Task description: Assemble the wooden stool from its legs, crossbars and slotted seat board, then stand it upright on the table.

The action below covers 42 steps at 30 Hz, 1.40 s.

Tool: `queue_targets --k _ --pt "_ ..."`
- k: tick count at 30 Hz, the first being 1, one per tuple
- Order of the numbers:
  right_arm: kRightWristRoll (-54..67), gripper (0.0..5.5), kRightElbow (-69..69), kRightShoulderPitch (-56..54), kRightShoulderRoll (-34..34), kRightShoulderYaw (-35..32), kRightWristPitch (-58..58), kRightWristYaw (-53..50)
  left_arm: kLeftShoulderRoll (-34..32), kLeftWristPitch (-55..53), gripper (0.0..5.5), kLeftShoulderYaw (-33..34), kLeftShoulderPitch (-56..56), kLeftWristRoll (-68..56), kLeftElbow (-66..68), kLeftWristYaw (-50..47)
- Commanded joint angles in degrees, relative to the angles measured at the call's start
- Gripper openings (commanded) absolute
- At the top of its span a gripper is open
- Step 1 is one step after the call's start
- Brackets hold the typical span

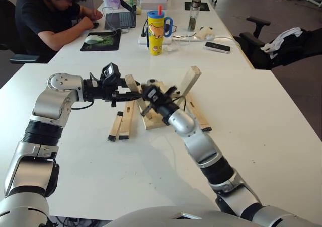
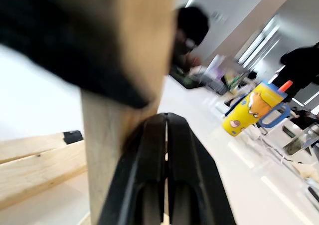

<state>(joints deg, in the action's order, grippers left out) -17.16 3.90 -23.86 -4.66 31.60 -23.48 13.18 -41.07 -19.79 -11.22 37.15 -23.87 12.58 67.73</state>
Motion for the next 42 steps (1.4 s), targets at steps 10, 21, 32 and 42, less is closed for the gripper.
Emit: queue_targets --k 10,21,32,42 --pt "7.5 0.00 5.0 3.0 2.1 -16.3 16.9 -6.7 2.6 -3.7 2.06 -7.2 -6.8 7.1 3.3 -1.9" --pt "14.6 0.00 4.4 18.0 -7.5 -14.8 18.7 8.4 1.9 -1.2 2.06 -9.0 -2.5 9.5 8.0 1.2" --pt "7.7 0.00 -21.0 6.2 -1.0 -10.1 9.4 5.4 5.6 7.1 2.06 -12.8 5.0 14.1 21.5 4.6" --pt "3.4 0.00 -24.7 7.7 -0.8 -7.2 0.0 5.7 7.0 7.0 2.67 -6.2 5.8 9.2 22.8 2.7"
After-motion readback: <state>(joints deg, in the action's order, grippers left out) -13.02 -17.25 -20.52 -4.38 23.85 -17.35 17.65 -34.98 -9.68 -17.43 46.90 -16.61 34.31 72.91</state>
